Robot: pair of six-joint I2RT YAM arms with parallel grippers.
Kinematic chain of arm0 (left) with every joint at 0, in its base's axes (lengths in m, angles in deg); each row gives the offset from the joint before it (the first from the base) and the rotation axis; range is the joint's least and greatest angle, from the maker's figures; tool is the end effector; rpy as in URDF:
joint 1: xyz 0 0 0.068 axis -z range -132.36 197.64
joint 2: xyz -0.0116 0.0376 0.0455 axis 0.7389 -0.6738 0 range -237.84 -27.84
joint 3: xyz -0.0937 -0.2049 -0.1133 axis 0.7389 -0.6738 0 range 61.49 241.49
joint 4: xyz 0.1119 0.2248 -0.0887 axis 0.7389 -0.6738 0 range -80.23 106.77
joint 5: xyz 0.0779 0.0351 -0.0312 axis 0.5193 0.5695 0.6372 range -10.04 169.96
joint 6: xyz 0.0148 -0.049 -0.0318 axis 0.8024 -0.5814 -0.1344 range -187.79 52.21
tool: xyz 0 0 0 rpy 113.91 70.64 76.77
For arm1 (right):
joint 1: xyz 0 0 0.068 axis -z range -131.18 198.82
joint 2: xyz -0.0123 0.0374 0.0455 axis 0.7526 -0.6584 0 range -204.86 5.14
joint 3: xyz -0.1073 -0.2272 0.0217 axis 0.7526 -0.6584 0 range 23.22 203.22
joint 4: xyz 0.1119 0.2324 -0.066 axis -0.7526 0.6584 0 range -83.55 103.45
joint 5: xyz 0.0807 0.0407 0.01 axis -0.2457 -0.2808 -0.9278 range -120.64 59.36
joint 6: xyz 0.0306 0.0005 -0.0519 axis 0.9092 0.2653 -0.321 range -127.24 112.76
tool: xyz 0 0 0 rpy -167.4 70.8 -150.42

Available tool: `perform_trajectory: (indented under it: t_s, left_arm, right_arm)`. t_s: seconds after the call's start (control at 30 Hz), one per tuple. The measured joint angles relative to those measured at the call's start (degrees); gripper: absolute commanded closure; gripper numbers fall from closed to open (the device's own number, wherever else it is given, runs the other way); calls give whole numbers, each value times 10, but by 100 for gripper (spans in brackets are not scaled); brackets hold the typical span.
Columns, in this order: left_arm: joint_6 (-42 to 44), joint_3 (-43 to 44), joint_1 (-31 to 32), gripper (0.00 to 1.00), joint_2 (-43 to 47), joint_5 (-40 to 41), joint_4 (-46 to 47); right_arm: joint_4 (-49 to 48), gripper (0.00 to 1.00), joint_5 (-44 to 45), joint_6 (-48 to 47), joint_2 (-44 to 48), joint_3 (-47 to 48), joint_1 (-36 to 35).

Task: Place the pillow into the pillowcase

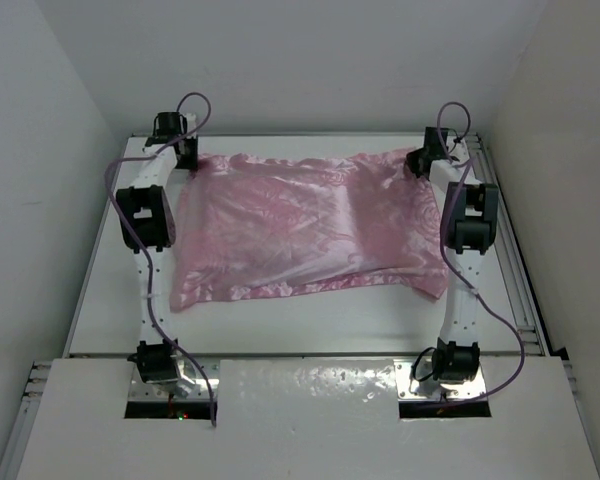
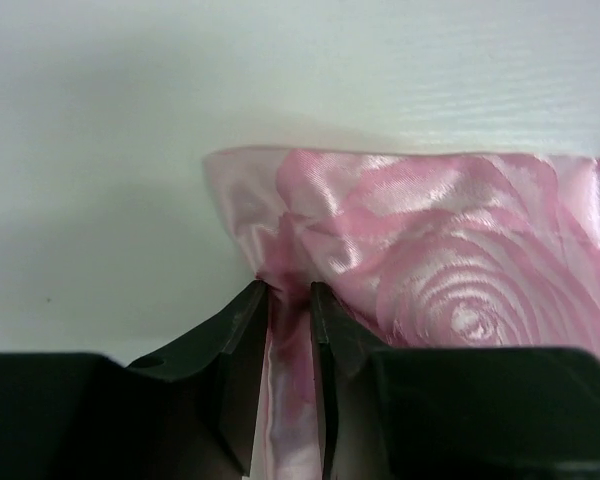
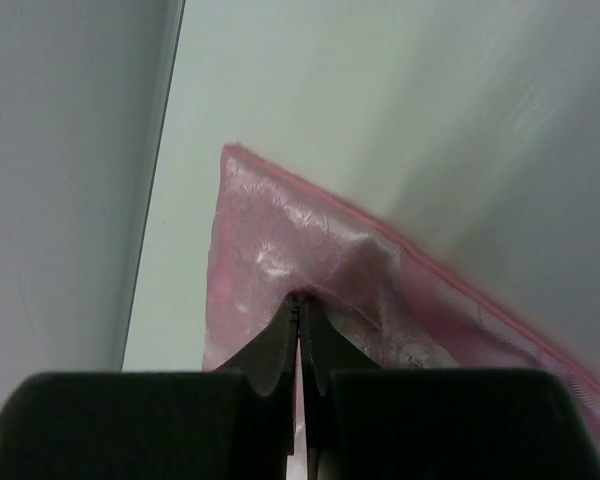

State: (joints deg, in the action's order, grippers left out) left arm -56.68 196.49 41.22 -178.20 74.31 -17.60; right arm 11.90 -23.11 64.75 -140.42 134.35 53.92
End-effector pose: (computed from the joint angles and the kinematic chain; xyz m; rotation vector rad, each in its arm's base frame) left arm 0.5616 0.0587 0.1347 0.1436 2.4288 0.0173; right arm 0.5484 -0.0549 0.0831 1.4900 1.7565 0.4669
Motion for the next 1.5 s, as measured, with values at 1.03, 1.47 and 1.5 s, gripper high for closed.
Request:
perform_trajectory:
  t_s: [1.03, 1.47, 1.5]
  left_arm:
    - [-9, -68, 2, 10, 106, 97, 67]
    - [11, -415, -42, 10, 450, -66, -6]
    - [11, -437, -39, 10, 450, -73, -9]
  right_arm:
    - [122, 1, 71, -303, 345, -259, 15]
    - [263, 37, -58, -246, 778, -705, 41]
    - [266, 32, -69, -230, 808, -726, 41]
